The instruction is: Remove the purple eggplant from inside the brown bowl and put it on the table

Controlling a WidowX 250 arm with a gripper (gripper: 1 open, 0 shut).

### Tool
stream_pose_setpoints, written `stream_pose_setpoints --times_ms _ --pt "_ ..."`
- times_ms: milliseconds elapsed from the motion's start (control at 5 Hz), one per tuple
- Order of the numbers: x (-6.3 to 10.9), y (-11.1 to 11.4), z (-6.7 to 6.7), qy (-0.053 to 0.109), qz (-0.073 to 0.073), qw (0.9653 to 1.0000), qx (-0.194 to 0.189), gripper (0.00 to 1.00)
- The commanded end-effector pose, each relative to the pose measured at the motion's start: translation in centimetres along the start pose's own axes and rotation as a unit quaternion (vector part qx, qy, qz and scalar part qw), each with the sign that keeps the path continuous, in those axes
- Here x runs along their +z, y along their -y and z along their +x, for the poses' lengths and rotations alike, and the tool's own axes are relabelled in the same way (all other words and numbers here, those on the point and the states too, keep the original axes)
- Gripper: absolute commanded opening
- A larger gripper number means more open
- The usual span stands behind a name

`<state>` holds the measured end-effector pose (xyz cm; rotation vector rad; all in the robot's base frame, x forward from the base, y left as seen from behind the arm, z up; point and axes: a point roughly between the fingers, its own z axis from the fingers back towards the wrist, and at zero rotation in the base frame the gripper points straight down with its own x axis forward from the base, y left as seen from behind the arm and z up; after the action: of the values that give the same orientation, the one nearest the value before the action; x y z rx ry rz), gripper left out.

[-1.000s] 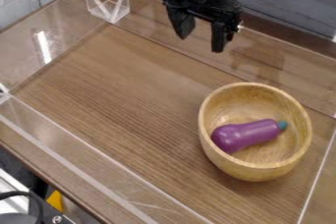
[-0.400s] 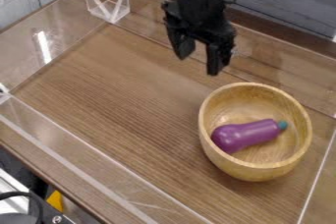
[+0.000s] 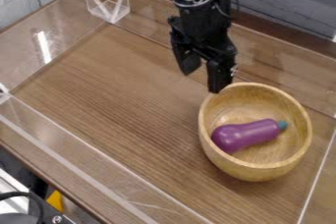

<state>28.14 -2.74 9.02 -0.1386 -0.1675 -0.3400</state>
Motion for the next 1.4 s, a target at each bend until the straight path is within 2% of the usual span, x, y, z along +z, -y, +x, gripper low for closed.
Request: stream_pose_setpoints --times_ms 0,200,400,600,800,1200 --pt "0.9 1.1 1.3 0.013 -0.002 0.9993 -0.035 1.00" --pt "0.6 3.1 2.4 0.008 -0.014 0.9963 -0.085 1.00" --pt "0.1 5.5 3.6 0.000 -0.024 0.9913 -0.130 1.00" --pt "-1.5 6.7 3.5 -0.010 -0.031 0.9884 -0.148 1.00" --pt "-2.9 7.3 3.0 -0.022 -0.031 0.9854 -0.166 1.00" --pt "-3.8 8.4 1.5 -0.043 -0.028 0.9837 -0.172 1.00"
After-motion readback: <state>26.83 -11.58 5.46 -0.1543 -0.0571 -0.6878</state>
